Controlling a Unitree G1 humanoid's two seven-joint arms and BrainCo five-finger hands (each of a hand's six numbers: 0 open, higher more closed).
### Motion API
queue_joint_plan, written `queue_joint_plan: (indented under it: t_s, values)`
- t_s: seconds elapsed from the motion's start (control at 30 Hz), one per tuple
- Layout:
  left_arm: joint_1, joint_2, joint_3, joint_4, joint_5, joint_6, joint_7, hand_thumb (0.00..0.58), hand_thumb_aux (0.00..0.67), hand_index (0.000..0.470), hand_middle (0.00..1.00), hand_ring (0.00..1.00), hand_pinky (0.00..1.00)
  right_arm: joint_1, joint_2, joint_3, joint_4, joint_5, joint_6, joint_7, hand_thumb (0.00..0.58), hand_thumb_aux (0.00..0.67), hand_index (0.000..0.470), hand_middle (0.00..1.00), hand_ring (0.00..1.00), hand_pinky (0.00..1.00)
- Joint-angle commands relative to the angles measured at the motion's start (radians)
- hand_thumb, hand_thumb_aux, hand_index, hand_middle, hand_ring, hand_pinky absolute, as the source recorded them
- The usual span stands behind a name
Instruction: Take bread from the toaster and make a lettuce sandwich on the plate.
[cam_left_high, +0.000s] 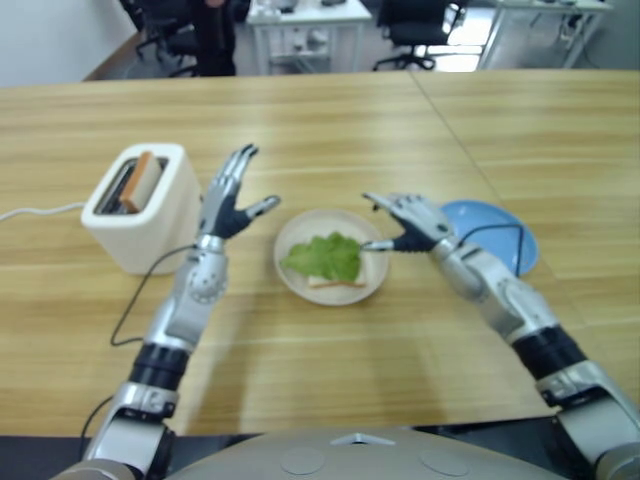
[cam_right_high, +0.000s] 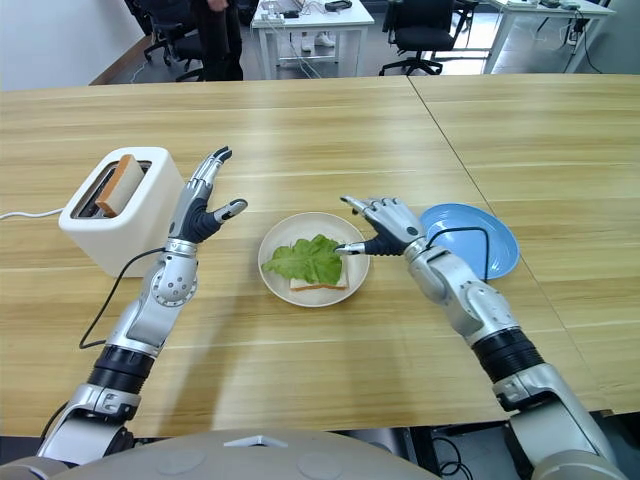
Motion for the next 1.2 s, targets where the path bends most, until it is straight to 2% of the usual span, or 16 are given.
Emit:
queue_joint_plan:
  t_s: [0.03, 0.13, 0.23, 0.37, 0.5, 0.7, 0.93, 0.97, 1.0, 1.03, 1.07, 1.1, 1.2]
  values:
    - [0.035, 0.042, 0.044, -0.143, 0.075, 0.054, -0.003, 0.000, 0.000, 0.000, 0.00, 0.00, 0.00, 0.036, -0.056, -0.106, -0.123, 0.000, 0.076, 0.052, 0.000, 0.000, 0.000, 0.00, 0.00, 0.00]
    - [0.068, 0.092, 0.137, -0.307, 0.157, 0.127, -0.001, 0.000, 0.000, 0.000, 0.00, 0.00, 0.00, 0.064, -0.041, -0.180, -0.206, 0.075, 0.090, 0.066, 0.000, 0.000, 0.000, 0.00, 0.00, 0.00]
    - [0.070, 0.183, 0.263, -0.358, 0.238, 0.253, -0.046, 0.000, 0.000, 0.000, 0.00, 0.00, 0.00, 0.101, 0.019, -0.236, -0.246, 0.198, 0.086, 0.078, 0.000, 0.000, 0.000, 0.00, 0.00, 0.00]
    - [0.051, 0.323, 0.335, -0.210, 0.331, 0.418, -0.123, 0.000, 0.000, 0.000, 0.00, 0.00, 0.00, 0.143, 0.083, -0.270, -0.236, 0.277, 0.078, 0.074, 0.000, 0.000, 0.000, 0.00, 0.00, 0.00]
    - [0.024, 0.375, 0.284, -0.001, 0.341, 0.507, -0.200, 0.000, 0.000, 0.000, 0.00, 0.00, 0.00, 0.161, 0.104, -0.269, -0.210, 0.280, 0.071, 0.065, 0.000, 0.000, 0.000, 0.00, 0.00, 0.00]
    - [-0.013, 0.373, 0.212, 0.223, 0.296, 0.548, -0.243, 0.000, 0.000, 0.000, 0.00, 0.00, 0.00, 0.169, 0.106, -0.280, -0.205, 0.280, 0.063, 0.066, 0.000, 0.000, 0.000, 0.00, 0.00, 0.00]
    - [-0.036, 0.371, 0.162, 0.303, 0.227, 0.528, -0.234, 0.000, 0.000, 0.000, 0.00, 0.00, 0.00, 0.171, 0.110, -0.285, -0.200, 0.266, 0.061, 0.067, 0.000, 0.000, 0.000, 0.00, 0.00, 0.00]
    - [-0.037, 0.372, 0.159, 0.306, 0.220, 0.528, -0.234, 0.255, 0.168, 0.115, 0.00, 0.00, 0.00, 0.172, 0.110, -0.284, -0.198, 0.265, 0.061, 0.066, 0.000, 0.000, 0.000, 0.00, 0.00, 0.00]
    - [-0.039, 0.372, 0.161, 0.307, 0.210, 0.526, -0.224, 0.553, 0.525, 0.361, 0.00, 0.00, 0.00, 0.173, 0.110, -0.283, -0.197, 0.260, 0.062, 0.065, 0.000, 0.000, 0.000, 0.00, 0.00, 0.00]
    - [-0.040, 0.373, 0.162, 0.306, 0.201, 0.524, -0.217, 0.580, 0.670, 0.460, 0.00, 0.00, 0.00, 0.174, 0.110, -0.283, -0.198, 0.258, 0.063, 0.065, 0.000, 0.000, 0.000, 0.00, 0.00, 0.00]
    - [-0.040, 0.374, 0.166, 0.302, 0.195, 0.526, -0.208, 0.580, 0.670, 0.460, 0.00, 0.00, 0.00, 0.174, 0.110, -0.282, -0.198, 0.256, 0.063, 0.064, 0.000, 0.000, 0.000, 0.00, 0.00, 0.00]
    - [-0.036, 0.378, 0.175, 0.284, 0.193, 0.525, -0.185, 0.580, 0.670, 0.460, 0.98, 0.98, 0.98, 0.175, 0.110, -0.282, -0.198, 0.254, 0.063, 0.064, 0.000, 0.000, 0.000, 0.00, 0.00, 0.00]
    - [-0.023, 0.386, 0.194, 0.209, 0.190, 0.513, -0.121, 0.580, 0.670, 0.460, 1.00, 1.00, 1.00, 0.176, 0.110, -0.280, -0.195, 0.250, 0.061, 0.062, 0.000, 0.000, 0.000, 0.00, 0.00, 0.00]
